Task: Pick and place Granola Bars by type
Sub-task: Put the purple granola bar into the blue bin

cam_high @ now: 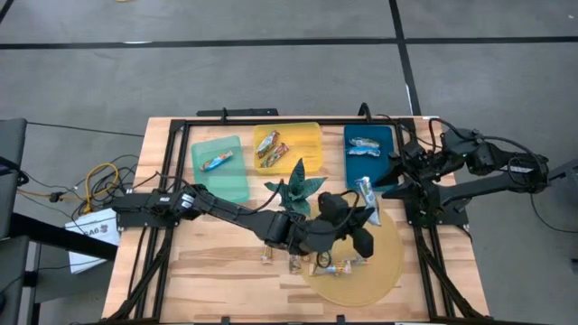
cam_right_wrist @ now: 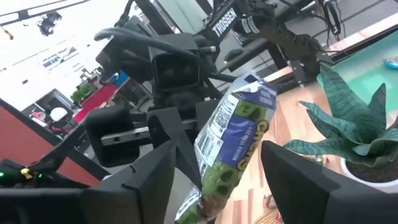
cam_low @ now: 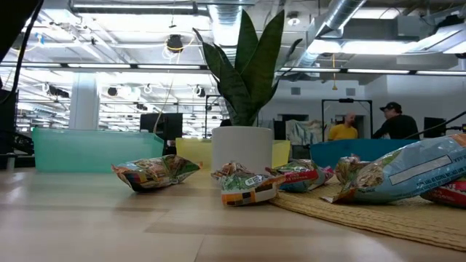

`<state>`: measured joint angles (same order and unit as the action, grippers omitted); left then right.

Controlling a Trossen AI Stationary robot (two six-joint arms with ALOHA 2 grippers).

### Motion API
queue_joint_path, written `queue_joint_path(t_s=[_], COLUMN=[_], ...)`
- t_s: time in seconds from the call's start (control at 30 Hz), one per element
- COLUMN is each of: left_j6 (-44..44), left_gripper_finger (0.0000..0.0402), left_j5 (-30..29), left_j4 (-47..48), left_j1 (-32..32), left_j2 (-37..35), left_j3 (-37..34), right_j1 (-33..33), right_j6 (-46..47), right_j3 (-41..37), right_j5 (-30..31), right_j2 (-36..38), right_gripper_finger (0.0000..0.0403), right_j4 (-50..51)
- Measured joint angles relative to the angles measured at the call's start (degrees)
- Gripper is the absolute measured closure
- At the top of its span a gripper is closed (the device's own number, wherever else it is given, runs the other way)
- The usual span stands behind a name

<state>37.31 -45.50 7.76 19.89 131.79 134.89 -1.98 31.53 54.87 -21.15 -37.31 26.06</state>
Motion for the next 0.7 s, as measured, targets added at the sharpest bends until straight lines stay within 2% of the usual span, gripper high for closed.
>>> queue_joint_path(t_s=[0.13, 0.43, 0.7], left_j6=[-4.02, -4.98, -5.04], left_gripper_finger=[0.0398, 0.0397, 0.0394], left_j5=[1.82, 5.23, 4.37], left_j4=[-3.47, -4.68, -4.67], left_j1=[-0.75, -2.03, -1.92], left_j2=[0.02, 0.04, 0.04], left_j3=[0.00, 0.00, 0.00], right_j1=[-0.02, -1.77, -1.62], right_j6=[0.53, 0.15, 0.05], right_j3=[0.00, 0.00, 0.00], right_j5=[-0.99, -2.91, -2.80], right_j2=[-1.31, -4.08, -4.10], right_gripper_finger=[0.0161, 0.0169, 0.0235], right_j4=[0.00, -4.30, -4.70])
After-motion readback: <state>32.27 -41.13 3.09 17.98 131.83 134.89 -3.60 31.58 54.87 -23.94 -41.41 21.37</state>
